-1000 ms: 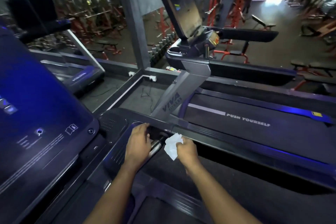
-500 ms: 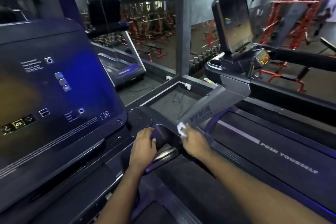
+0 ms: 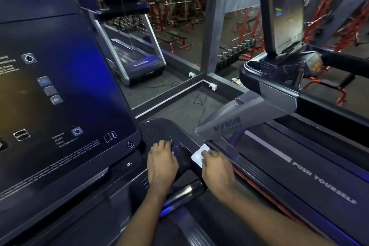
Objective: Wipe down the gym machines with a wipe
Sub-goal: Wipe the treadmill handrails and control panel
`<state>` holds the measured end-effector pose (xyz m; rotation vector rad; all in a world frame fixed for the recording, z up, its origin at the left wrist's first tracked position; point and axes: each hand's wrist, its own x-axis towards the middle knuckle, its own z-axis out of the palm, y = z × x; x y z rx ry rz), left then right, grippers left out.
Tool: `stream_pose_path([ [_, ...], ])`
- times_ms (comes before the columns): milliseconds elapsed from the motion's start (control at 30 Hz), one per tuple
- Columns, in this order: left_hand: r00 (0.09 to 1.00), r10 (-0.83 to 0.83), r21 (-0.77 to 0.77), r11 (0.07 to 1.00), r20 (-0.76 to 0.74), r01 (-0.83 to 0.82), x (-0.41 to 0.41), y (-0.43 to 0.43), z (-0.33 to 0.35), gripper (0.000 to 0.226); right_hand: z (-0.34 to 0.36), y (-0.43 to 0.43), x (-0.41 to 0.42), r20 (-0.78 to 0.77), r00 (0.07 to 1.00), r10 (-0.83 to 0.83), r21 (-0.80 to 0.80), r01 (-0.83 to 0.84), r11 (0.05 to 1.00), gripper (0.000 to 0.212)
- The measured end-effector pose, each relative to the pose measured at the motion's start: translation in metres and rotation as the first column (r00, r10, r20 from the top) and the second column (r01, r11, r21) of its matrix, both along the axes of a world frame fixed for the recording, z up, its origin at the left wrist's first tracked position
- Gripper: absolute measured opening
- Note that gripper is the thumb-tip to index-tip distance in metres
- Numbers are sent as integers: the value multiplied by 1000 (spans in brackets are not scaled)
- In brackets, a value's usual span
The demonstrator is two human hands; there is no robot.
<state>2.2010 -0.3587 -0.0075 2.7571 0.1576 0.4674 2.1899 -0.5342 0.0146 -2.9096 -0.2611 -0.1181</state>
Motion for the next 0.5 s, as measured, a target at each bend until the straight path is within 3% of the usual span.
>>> stream_pose_path([
  [100,1000,20,11,1000,21,-20,0,-5,-1,32,-9,3,16,-28,999,38,100,-35,994,31],
  [233,999,5,14,1000,37,-6,-4,-5,-6,47,4,0,20,-93,993,68,55,-63,996,63],
  [367,999,47,29,998,-23,-47,-4,-10,-9,53,6,-15,1,-131,991,35,-149,-54,987,64],
  [500,996,78,45,996,-42,-76,-4,-17,-10,57,4,-13,22,-192,981,-10,10,12,1000,50],
])
